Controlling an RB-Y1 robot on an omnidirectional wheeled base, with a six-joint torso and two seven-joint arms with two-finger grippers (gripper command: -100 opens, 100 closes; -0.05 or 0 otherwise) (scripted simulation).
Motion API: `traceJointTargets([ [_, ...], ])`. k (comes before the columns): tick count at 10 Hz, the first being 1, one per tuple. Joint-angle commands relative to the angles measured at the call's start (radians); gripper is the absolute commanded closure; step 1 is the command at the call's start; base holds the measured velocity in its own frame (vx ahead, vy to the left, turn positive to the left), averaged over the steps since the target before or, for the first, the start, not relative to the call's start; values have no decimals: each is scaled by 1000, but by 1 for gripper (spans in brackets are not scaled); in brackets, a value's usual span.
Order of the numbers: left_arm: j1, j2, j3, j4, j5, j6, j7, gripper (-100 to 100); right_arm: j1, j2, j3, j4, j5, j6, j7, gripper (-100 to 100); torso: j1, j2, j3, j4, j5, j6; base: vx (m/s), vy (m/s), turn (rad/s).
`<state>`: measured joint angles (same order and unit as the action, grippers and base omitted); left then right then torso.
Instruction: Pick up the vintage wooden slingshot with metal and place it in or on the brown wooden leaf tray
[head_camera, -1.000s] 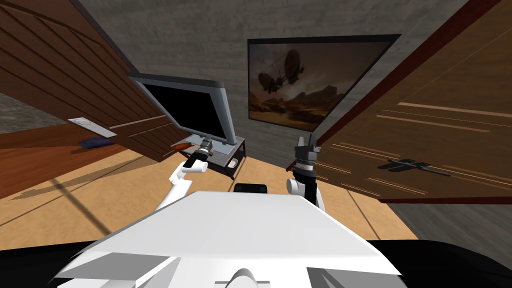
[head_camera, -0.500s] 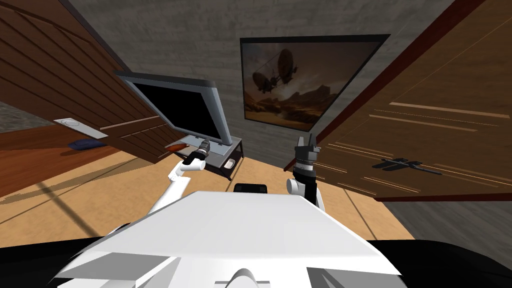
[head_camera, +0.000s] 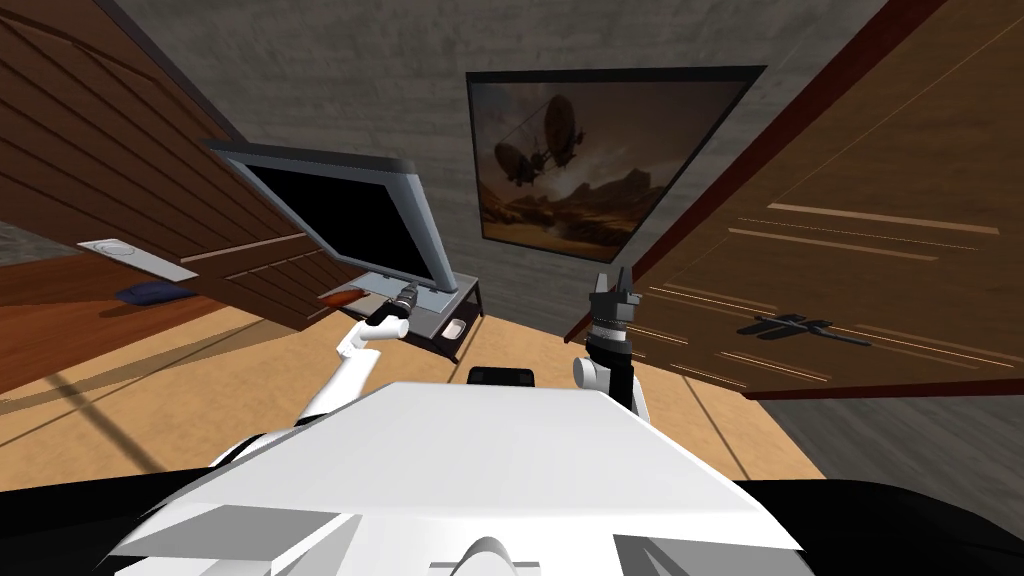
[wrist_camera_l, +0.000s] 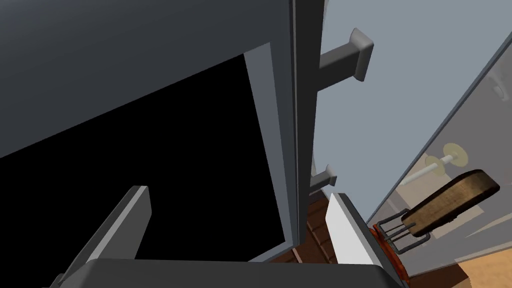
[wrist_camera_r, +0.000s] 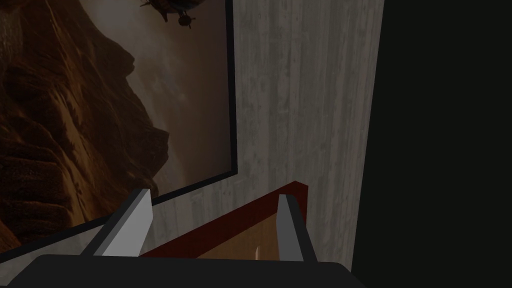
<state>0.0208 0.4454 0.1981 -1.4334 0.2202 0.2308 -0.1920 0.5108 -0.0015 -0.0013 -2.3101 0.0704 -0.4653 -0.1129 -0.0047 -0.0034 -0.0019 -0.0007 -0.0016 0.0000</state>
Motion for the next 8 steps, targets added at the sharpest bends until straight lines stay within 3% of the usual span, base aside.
traceJointTargets([
  [1, -8, 7, 8, 37, 5, 41, -12, -100, 0, 0, 0, 0, 0, 0, 0, 0, 0, 0, 0, 0, 0, 0, 41, -65, -24],
  [6, -67, 43, 39, 191, 26, 174, -81, -100, 0, 0, 0, 0, 0, 0, 0, 0, 3, 0, 0, 0, 1, 0, 43, -46, -48],
  [8, -67, 43, 39, 211, 26, 182, -81, -100, 0, 0, 0, 0, 0, 0, 0, 0, 4, 0, 0, 0, 1, -1, 34, -14, -5],
])
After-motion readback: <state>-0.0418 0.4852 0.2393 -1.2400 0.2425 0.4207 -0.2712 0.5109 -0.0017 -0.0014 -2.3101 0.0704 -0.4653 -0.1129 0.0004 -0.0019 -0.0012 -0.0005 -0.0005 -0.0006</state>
